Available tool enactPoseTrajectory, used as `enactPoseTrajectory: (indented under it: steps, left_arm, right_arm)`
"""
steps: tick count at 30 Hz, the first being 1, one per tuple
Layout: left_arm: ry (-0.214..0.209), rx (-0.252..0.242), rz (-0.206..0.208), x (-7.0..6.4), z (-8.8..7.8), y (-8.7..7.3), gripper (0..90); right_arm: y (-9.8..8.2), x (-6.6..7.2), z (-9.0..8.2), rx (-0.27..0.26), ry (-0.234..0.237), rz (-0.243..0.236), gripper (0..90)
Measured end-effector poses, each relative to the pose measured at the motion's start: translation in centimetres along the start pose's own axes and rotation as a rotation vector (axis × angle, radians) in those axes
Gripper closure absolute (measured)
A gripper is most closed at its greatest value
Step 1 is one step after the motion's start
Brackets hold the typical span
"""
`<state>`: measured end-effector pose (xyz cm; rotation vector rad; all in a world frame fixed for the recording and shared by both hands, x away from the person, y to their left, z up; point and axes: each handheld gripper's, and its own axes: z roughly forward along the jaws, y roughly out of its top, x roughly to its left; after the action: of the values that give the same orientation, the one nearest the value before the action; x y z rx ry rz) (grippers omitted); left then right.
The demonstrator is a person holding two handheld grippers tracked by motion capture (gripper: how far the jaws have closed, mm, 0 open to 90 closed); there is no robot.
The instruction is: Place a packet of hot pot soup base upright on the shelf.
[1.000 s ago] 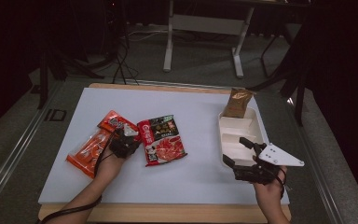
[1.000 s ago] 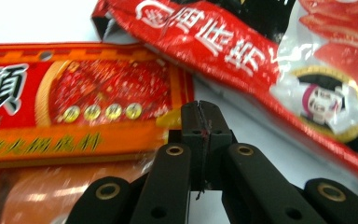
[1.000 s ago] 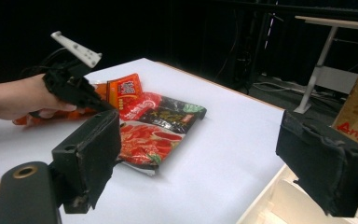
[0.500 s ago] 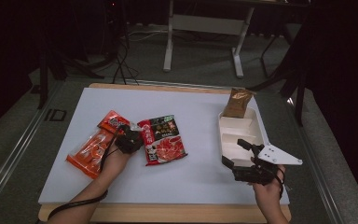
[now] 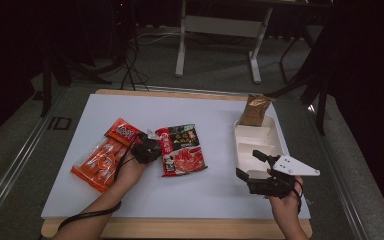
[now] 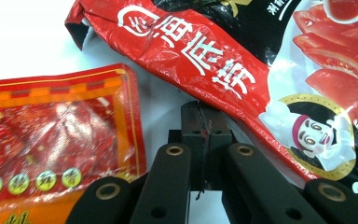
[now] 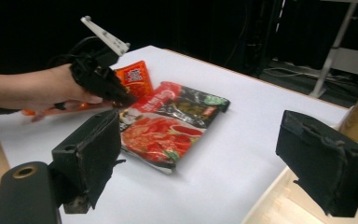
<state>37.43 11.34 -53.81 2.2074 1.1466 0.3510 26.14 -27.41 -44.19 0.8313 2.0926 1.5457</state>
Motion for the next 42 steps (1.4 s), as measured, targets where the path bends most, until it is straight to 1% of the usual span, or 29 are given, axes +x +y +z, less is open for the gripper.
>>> enactPoseTrajectory:
  steps: [2,8,9,13,16,22,27,29,31,32,33,35,37,39,41,42]
  left_arm:
    - [0.001,-0.001,0.004,-0.1,0.1,0.2,89.9]
    - [-0.006,-0.002,0.005,-0.2,0.5,0.6,89.9]
    - [-0.012,-0.004,0.006,-0.5,0.8,0.9,89.9]
    - [-0.025,-0.006,0.017,-0.9,1.2,1.3,89.9]
    - [-0.028,-0.012,0.017,-1.2,1.5,1.6,89.9]
    - [-0.052,-0.014,0.017,-1.4,2.1,2.2,89.9]
    - [-0.059,-0.012,0.027,-1.8,2.6,2.8,89.9]
    - [-0.072,-0.009,0.029,-2.0,2.7,2.9,89.9]
    - [-0.075,-0.008,0.032,-2.1,2.8,3.0,89.9]
    - [-0.075,-0.008,0.032,-2.1,2.8,3.0,89.9]
    - [-0.076,-0.007,0.047,-2.4,3.0,3.2,89.9]
    - [-0.079,-0.01,0.05,-2.4,3.1,3.3,89.9]
    - [-0.075,-0.004,0.061,-2.3,3.1,3.4,89.9]
    - [-0.075,-0.004,0.061,-2.3,3.1,3.4,89.9]
    - [-0.085,-0.005,0.056,-2.2,2.4,3.5,89.8]
    - [-0.082,-0.01,0.056,-2.2,2.0,3.5,89.7]
  right_arm:
    - [0.0,0.1,-0.1,-0.002,-0.007,-0.005,13.9]
    - [-0.1,0.2,-0.6,-0.009,-0.007,0.005,13.9]
    - [-0.2,0.3,-0.7,-0.009,-0.01,0.0,13.9]
    - [-0.3,0.3,-0.9,-0.012,-0.014,0.007,13.9]
    - [-0.4,0.2,-0.9,-0.003,-0.015,0.006,14.0]
    - [-0.5,0.3,-0.6,0.016,-0.012,-0.008,14.1]
    - [-0.6,0.3,-0.6,0.019,-0.007,-0.01,14.1]
    - [-0.7,0.2,-0.5,0.016,-0.003,-0.009,14.0]
    - [-0.7,0.2,-0.4,0.019,0.0,-0.004,14.1]
    - [-0.7,0.2,-0.4,0.023,-0.003,-0.008,14.1]
    - [-0.7,0.2,-0.4,0.022,0.001,-0.014,14.3]
    - [-0.7,0.3,-0.4,0.022,-0.003,-0.024,14.4]
    - [-0.7,0.3,-0.5,0.018,-0.002,-0.03,14.5]
    - [-0.7,0.3,-0.6,0.015,-0.005,-0.034,14.5]
    - [-0.6,0.3,-0.7,0.012,-0.011,-0.045,14.9]
    - [-0.6,0.3,-0.7,0.01,-0.013,-0.048,16.3]
